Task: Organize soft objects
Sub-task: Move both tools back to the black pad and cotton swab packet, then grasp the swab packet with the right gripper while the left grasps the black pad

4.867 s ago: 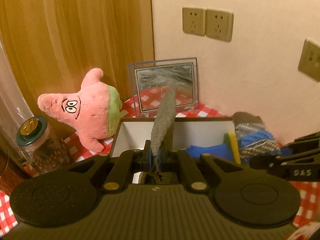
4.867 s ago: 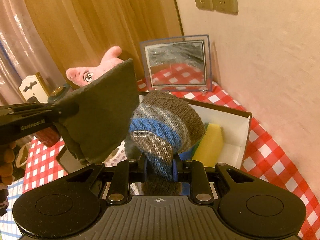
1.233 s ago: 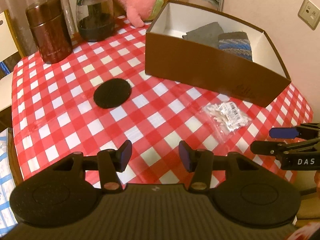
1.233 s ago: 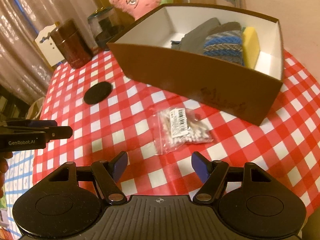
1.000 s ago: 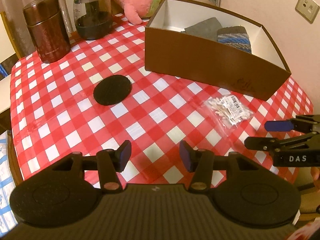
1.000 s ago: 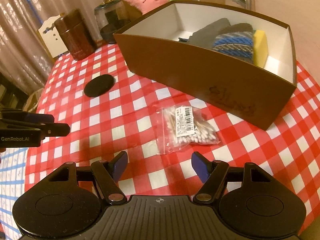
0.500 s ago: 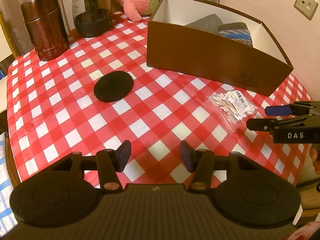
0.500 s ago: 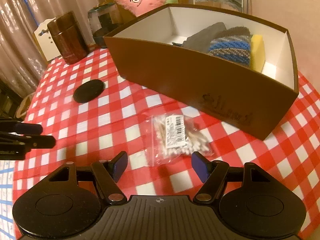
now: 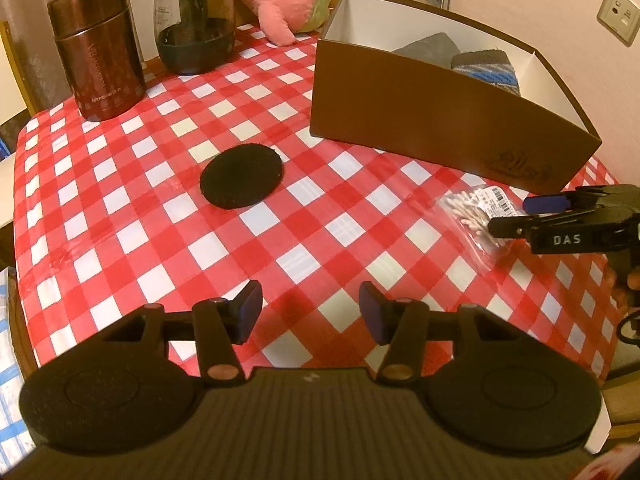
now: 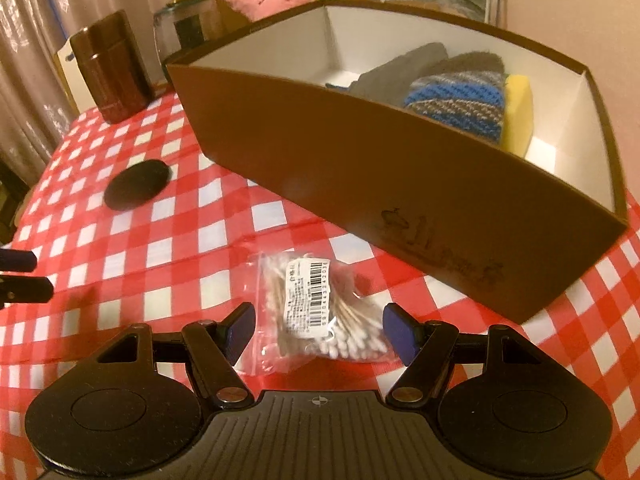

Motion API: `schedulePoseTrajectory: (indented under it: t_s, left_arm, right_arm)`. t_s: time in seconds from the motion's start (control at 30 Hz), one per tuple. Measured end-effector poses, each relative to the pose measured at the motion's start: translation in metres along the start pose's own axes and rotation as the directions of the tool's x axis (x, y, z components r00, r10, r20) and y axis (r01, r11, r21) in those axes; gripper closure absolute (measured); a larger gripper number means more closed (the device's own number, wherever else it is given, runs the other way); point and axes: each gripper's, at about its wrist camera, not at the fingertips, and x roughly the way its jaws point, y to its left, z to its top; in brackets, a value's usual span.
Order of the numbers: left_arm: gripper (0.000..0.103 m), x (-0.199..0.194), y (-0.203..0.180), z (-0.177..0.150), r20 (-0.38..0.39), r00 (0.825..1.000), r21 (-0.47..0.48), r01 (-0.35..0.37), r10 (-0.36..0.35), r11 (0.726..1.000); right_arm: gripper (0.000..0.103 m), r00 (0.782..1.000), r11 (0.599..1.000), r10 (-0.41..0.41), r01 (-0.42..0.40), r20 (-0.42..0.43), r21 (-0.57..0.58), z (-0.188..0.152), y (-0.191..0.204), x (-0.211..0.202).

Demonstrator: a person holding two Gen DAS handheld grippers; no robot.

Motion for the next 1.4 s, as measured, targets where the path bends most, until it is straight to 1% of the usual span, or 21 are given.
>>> schedulePoseTrajectory:
  t_s: [0.23, 0.4, 0.47, 0.5, 0.53, 0.57, 0.63, 0.73, 0.87, 0.97, 1.03, 1.1, 1.17, 1.33, 1.4]
  left_arm:
    - [0.052, 0.013, 0.014, 0.006, 0.009, 1.0, 0.0, -0.015, 0.015, 1.0]
    - [0.051, 0.022, 0.025, 0.014, 0.036, 0.999, 0.039, -0.026, 0.024, 0.999]
    - [0.05, 0.028, 0.03, 0.018, 0.046, 0.999, 0.055, -0.024, 0.022, 0.998]
    - [0.049, 0.03, 0.032, 0.02, 0.047, 0.999, 0.06, -0.026, 0.023, 0.998]
    - [0.049, 0.033, 0.034, 0.021, 0.049, 0.999, 0.066, -0.027, 0.024, 0.997]
    - [0.049, 0.036, 0.036, 0.023, 0.052, 0.998, 0.073, -0.027, 0.023, 0.997]
    - [0.049, 0.042, 0.04, 0.026, 0.055, 0.998, 0.087, -0.032, 0.028, 0.996]
    - [0.049, 0.05, 0.044, 0.032, 0.065, 0.998, 0.12, -0.034, 0.026, 0.992]
    - [0.045, 0.061, 0.049, 0.042, 0.076, 0.997, 0.17, -0.046, 0.033, 0.984]
    - [0.041, 0.069, 0.053, 0.051, 0.08, 0.996, 0.193, -0.048, 0.033, 0.98]
    - [0.041, 0.075, 0.056, 0.057, 0.078, 0.996, 0.208, -0.052, 0.036, 0.977]
    - [0.037, 0.081, 0.058, 0.062, 0.073, 0.997, 0.222, -0.047, 0.032, 0.974]
    - [0.037, 0.088, 0.06, 0.067, 0.065, 0.998, 0.237, -0.04, 0.026, 0.971]
    - [0.036, 0.105, 0.064, 0.076, 0.038, 0.999, 0.243, -0.03, 0.022, 0.97]
    - [0.034, 0.111, 0.065, 0.079, 0.025, 1.0, 0.243, -0.018, 0.012, 0.97]
  right_arm:
    - [0.033, 0.999, 0.996, -0.033, 0.031, -0.02, -0.079, 0.001, 0.014, 0.02]
    - [0.033, 0.997, 0.986, -0.076, 0.071, -0.028, -0.154, -0.003, 0.026, 0.029]
    - [0.033, 0.996, 0.983, -0.087, 0.081, -0.026, -0.167, -0.004, 0.028, 0.03]
    - [0.041, 0.996, 0.983, -0.084, 0.079, -0.023, -0.168, -0.004, 0.028, 0.031]
    - [0.048, 0.997, 0.984, -0.076, 0.072, -0.018, -0.162, -0.003, 0.028, 0.031]
    - [0.051, 0.997, 0.986, -0.074, 0.07, -0.016, -0.153, -0.002, 0.028, 0.03]
    - [0.061, 0.997, 0.988, -0.077, 0.075, -0.009, -0.135, 0.002, 0.029, 0.03]
    - [0.066, 0.997, 0.994, -0.078, 0.078, 0.007, -0.074, 0.008, 0.027, 0.027]
    - [0.067, 0.997, 0.997, -0.075, 0.074, 0.022, 0.029, 0.02, 0.028, 0.026]
    - [0.067, 0.998, 0.995, -0.059, 0.058, 0.012, 0.085, 0.029, 0.034, 0.031]
    - [0.067, 0.999, 0.995, -0.05, 0.05, 0.004, 0.09, 0.035, 0.043, 0.037]
    - [0.067, 0.999, 0.995, -0.048, 0.047, 0.002, 0.086, 0.039, 0.05, 0.041]
    - [0.067, 0.999, 0.995, -0.049, 0.048, 0.0, 0.092, 0.041, 0.054, 0.046]
    - [0.067, 0.999, 0.992, -0.046, 0.047, -0.017, 0.117, 0.045, 0.055, 0.053]
    - [0.067, 0.999, 0.99, -0.047, 0.05, -0.021, 0.131, 0.045, 0.053, 0.054]
